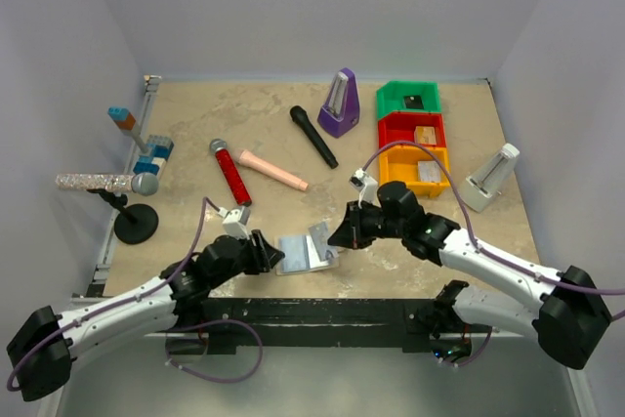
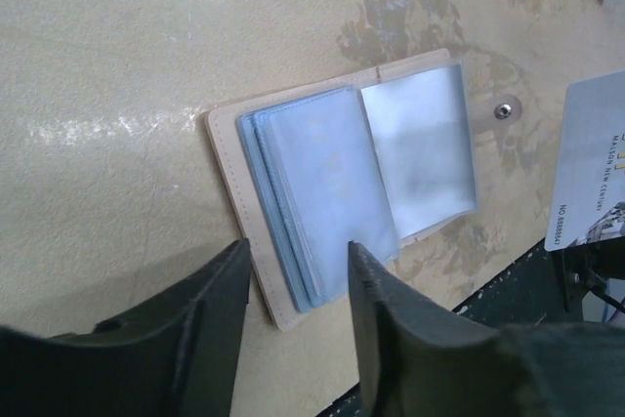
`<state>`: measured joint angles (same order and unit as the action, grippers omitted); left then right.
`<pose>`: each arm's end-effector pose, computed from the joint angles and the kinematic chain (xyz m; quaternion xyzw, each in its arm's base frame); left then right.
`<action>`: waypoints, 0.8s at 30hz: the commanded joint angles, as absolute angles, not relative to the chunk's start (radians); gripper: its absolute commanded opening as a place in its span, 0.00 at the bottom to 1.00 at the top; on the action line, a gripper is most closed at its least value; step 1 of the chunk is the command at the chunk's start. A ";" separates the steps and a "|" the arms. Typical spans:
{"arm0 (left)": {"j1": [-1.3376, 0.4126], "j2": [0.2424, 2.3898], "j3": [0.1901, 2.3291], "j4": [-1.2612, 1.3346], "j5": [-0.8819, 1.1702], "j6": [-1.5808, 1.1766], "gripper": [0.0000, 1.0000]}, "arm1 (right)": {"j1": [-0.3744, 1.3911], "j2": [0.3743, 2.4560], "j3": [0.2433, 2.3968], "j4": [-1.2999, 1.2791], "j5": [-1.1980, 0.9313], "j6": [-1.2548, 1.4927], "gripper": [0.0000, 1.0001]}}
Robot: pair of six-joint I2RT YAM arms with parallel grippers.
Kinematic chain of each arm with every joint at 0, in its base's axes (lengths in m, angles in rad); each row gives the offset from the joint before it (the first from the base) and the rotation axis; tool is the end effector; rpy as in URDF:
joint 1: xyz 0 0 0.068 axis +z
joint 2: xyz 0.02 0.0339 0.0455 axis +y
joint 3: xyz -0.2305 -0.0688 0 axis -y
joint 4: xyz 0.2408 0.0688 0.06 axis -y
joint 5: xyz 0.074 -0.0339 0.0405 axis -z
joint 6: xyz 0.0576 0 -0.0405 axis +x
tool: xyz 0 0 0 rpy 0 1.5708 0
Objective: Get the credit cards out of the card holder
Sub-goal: Remove the credit card from the card holder.
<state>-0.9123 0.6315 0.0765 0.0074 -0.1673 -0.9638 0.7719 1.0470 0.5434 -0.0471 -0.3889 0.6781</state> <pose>0.1189 -0.1380 0.1056 -0.0633 0.8676 -0.3503 0.3473 0.1661 0.1922 0.1828 -0.1344 0.8509 0.4439 0.2467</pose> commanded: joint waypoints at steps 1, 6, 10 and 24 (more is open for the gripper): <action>-0.914 0.551 0.204 -0.078 -0.129 -0.859 0.57 | 0.772 1.023 0.667 -0.239 -0.509 0.500 0.00; -0.913 0.459 0.307 -0.078 -0.005 -0.743 0.75 | 0.772 0.980 0.718 -0.360 -0.678 0.385 0.00; -0.910 0.400 0.334 -0.020 0.151 -0.669 0.80 | 0.773 0.948 0.753 -0.466 -0.774 0.302 0.00; -0.910 0.575 0.290 0.340 0.500 -0.715 0.72 | 0.818 0.946 0.805 -0.511 -0.926 0.222 0.00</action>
<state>-0.9112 0.5694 0.2947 0.2119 0.4210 -0.7143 0.8001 0.9367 0.7609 -0.5140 -0.8612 0.2504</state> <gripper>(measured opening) 0.723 0.010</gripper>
